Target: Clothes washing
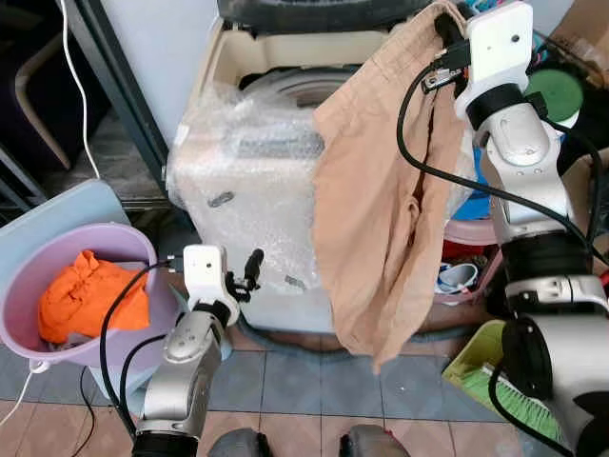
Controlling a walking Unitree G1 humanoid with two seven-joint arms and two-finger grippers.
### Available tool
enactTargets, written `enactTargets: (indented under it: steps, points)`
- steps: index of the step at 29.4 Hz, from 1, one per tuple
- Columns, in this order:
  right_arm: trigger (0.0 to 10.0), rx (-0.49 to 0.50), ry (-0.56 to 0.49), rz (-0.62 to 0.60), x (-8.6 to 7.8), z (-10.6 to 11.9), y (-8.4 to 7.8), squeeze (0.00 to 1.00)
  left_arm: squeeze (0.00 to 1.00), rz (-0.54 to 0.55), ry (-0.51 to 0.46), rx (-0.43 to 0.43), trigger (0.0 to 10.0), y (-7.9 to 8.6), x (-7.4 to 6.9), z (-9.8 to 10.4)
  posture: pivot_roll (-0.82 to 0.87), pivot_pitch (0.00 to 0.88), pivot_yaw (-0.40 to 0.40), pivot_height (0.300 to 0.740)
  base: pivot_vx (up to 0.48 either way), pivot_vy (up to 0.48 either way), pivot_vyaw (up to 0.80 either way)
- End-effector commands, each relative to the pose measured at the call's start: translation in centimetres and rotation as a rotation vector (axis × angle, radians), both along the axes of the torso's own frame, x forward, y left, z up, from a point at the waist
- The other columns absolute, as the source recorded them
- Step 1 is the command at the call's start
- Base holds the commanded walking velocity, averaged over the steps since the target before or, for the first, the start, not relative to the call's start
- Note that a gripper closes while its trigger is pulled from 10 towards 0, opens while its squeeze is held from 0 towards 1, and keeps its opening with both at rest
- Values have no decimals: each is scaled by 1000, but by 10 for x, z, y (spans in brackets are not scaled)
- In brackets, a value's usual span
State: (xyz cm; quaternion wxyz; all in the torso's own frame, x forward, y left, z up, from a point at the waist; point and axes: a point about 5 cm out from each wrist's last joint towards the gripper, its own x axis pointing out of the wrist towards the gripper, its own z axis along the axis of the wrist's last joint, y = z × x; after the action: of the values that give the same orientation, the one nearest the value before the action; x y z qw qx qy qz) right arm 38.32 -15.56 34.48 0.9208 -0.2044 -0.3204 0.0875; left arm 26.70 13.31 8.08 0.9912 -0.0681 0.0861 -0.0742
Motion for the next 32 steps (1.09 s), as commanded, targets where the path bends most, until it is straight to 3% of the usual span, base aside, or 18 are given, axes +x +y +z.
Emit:
enactTargets:
  steps: [1, 9, 11, 13, 16, 18, 20, 22, 28, 32]
  points:
    - [10000, -27, -50, 81, 0, 20, 17, 0, 0, 40, 25, 16, 10000, 10, -1, -2, -77, 83, 35, 740, 262, 0, 0]
    - [10000, -25, -55, 189, 7, 51, 30, 0, 0, 57, 24, 20, 10000, 10, -2, -1, -54, 79, 22, 740, 33, 0, 0]
    - [10000, -34, -79, 181, 7, 58, 31, 0, 0, 60, 28, 24, 10000, 11, -3, -2, -48, 78, 21, 740, 0, 0, 0]
    - [10000, -41, -136, 137, 6, 78, 34, 0, 0, 63, 37, 27, 10000, 13, -3, -2, -49, 78, 23, 740, 0, 0, 0]
    - [10000, 13, -158, 108, 4, 96, 34, 0, 0, 59, 42, 34, 10000, 12, -3, -3, -45, 71, 21, 740, 0, 0, 0]
    - [10000, -10, -135, 101, 6, 96, 42, 0, 0, 56, 40, 36, 10000, 11, -2, -3, -42, 68, 19, 740, 0, 0, 0]
    - [10000, -135, -126, 72, 10, 84, 56, 0, 0, 55, 36, 35, 10000, 9, -1, -2, -29, 63, 11, 740, 0, 0, 0]
    - [10000, -166, -145, 43, 10, 86, 61, 0, 0, 56, 34, 34, 10000, 8, -1, -1, -25, 61, 6, 740, 0, 0, 0]
    - [10000, -71, -187, -21, 4, 114, 61, 0, 0, 68, 30, 34, 10000, 7, -5, -2, 0, 57, -22, 740, 0, 0, 0]
    - [10000, -100, -88, 9, 13, 93, 66, 0, 0, 85, 24, 33, 10000, 7, -7, 0, 33, 60, -45, 740, 0, 0, 0]
